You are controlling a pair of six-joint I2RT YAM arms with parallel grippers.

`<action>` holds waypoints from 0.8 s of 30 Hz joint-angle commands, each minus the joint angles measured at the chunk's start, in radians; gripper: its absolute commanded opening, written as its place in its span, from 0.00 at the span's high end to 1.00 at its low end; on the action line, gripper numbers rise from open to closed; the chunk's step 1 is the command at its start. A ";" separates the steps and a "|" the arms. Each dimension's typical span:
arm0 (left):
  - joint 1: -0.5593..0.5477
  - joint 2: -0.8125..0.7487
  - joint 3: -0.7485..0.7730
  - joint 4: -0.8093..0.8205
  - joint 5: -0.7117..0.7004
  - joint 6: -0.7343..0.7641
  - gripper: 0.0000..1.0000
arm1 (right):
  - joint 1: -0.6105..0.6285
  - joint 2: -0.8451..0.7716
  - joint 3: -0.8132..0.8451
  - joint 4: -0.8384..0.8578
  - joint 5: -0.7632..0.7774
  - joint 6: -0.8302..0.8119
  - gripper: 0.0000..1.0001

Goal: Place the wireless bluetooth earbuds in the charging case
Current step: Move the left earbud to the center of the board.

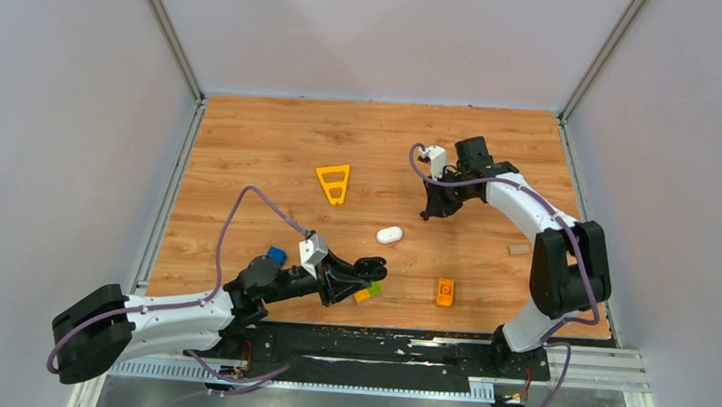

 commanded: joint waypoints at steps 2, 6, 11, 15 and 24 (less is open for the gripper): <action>-0.003 -0.030 0.042 -0.022 0.003 0.013 1.00 | -0.004 0.086 0.055 0.044 0.122 0.009 0.90; -0.003 -0.045 0.047 -0.048 0.007 0.010 1.00 | -0.011 0.138 0.068 0.070 0.140 0.010 0.90; -0.003 -0.059 0.060 -0.090 0.009 0.012 1.00 | -0.023 0.177 0.087 0.100 0.156 0.014 0.90; -0.003 -0.060 0.067 -0.099 0.010 0.013 1.00 | -0.027 0.219 0.114 0.111 0.200 0.000 0.90; -0.003 -0.060 0.090 -0.129 0.015 0.019 1.00 | -0.028 0.307 0.153 0.099 0.274 -0.034 0.89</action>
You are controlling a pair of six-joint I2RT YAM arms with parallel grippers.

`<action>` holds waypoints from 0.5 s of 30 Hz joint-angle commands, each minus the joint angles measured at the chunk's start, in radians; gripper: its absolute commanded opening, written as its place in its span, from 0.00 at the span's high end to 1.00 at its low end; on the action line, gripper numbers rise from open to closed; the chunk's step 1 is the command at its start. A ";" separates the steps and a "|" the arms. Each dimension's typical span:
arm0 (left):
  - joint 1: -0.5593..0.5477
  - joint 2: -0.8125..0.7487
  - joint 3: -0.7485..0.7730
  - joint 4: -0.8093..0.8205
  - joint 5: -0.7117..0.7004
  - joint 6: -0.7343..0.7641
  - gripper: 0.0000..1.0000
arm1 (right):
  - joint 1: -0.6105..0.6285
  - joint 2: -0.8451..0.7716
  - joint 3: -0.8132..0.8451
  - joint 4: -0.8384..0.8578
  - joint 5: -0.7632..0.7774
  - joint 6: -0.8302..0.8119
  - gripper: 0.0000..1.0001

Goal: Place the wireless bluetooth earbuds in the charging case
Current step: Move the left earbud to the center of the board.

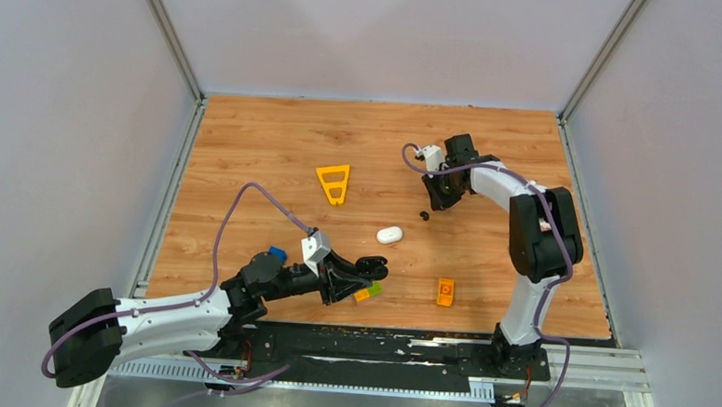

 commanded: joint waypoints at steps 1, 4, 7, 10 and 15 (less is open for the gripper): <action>-0.002 -0.013 0.048 0.002 0.012 0.017 1.00 | -0.003 0.025 0.033 0.013 0.039 -0.022 0.88; -0.002 -0.018 0.044 -0.003 0.012 0.017 1.00 | 0.003 0.026 0.013 0.007 0.007 -0.021 0.88; -0.003 -0.017 0.034 0.004 0.012 0.013 1.00 | 0.025 0.020 -0.010 -0.008 -0.036 -0.004 0.87; -0.003 -0.016 0.026 0.015 0.009 0.007 1.00 | 0.063 0.003 -0.027 -0.020 -0.089 -0.008 0.87; -0.002 -0.016 0.022 0.022 0.009 0.000 1.00 | 0.079 -0.034 0.012 -0.081 -0.240 0.007 0.87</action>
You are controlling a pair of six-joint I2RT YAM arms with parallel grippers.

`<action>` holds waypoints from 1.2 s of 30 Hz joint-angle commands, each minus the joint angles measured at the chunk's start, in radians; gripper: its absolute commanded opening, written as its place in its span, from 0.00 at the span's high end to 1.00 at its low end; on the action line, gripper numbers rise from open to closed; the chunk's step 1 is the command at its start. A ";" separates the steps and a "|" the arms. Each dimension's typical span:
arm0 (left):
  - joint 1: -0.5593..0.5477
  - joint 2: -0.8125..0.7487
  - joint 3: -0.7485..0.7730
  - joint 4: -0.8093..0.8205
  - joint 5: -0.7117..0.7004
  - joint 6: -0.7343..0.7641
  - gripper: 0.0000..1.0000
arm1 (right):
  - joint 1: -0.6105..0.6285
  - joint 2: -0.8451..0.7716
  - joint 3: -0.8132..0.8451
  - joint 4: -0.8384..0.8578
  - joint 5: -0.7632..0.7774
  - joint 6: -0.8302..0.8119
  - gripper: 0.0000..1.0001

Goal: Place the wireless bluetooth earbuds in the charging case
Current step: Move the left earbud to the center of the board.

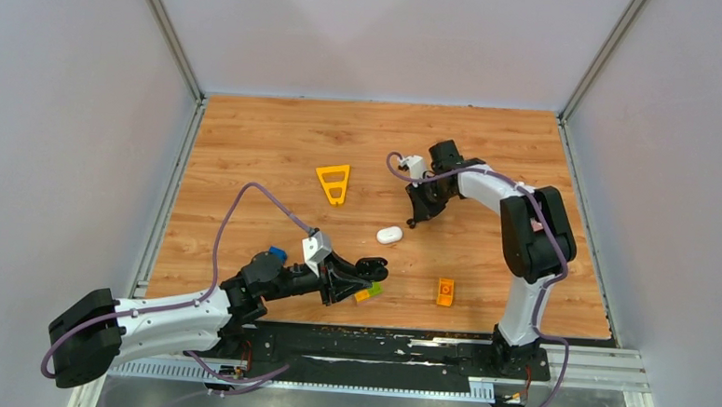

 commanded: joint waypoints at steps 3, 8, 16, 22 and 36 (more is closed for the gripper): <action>-0.003 -0.018 0.011 0.046 0.002 0.001 1.00 | 0.015 -0.108 0.052 -0.107 -0.232 0.009 0.87; -0.003 -0.019 -0.004 0.058 -0.006 0.000 1.00 | 0.014 -0.156 0.066 -0.135 -0.309 0.006 0.86; -0.003 -0.024 -0.003 0.059 -0.003 -0.007 1.00 | 0.018 -0.126 0.038 -0.097 -0.193 -0.051 0.86; -0.003 -0.051 -0.013 0.039 -0.012 -0.003 1.00 | 0.021 -0.099 0.018 -0.064 -0.037 -0.077 0.86; -0.002 -0.065 -0.019 0.035 -0.017 -0.005 1.00 | 0.103 -0.035 -0.058 -0.071 0.013 -0.104 0.72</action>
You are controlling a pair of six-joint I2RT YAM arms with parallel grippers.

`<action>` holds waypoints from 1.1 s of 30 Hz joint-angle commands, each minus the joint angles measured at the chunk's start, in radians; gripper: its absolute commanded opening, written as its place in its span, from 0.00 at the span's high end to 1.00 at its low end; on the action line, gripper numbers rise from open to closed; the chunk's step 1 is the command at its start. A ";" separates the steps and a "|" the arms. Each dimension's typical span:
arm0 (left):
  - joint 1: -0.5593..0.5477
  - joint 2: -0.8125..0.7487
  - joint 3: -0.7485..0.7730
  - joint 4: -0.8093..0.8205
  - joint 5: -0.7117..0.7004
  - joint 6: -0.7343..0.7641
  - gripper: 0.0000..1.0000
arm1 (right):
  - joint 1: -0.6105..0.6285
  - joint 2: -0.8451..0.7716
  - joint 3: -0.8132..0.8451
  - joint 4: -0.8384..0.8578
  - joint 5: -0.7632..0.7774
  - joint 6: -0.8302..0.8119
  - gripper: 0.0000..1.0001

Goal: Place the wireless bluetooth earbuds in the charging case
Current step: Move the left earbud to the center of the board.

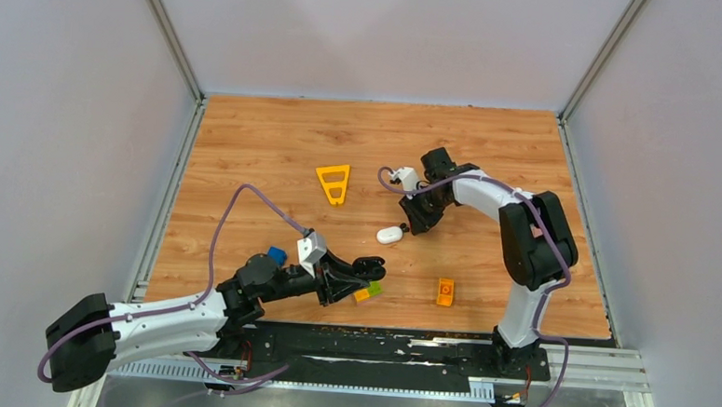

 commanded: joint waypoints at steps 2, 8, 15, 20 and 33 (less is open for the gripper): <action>-0.003 -0.020 -0.003 0.038 -0.007 -0.002 1.00 | 0.050 0.013 -0.020 0.020 0.029 -0.019 0.71; -0.002 -0.020 -0.005 0.036 -0.007 -0.004 1.00 | 0.075 0.038 0.039 -0.008 -0.015 0.036 0.80; -0.002 -0.027 -0.003 0.022 -0.010 0.004 1.00 | 0.101 0.062 0.121 -0.082 -0.052 0.093 0.76; -0.002 -0.023 -0.002 0.022 -0.007 0.002 1.00 | 0.095 0.059 0.158 -0.155 -0.072 0.119 0.75; -0.003 -0.077 0.017 -0.050 -0.005 0.011 1.00 | 0.055 0.017 0.268 -0.254 -0.150 -0.394 0.78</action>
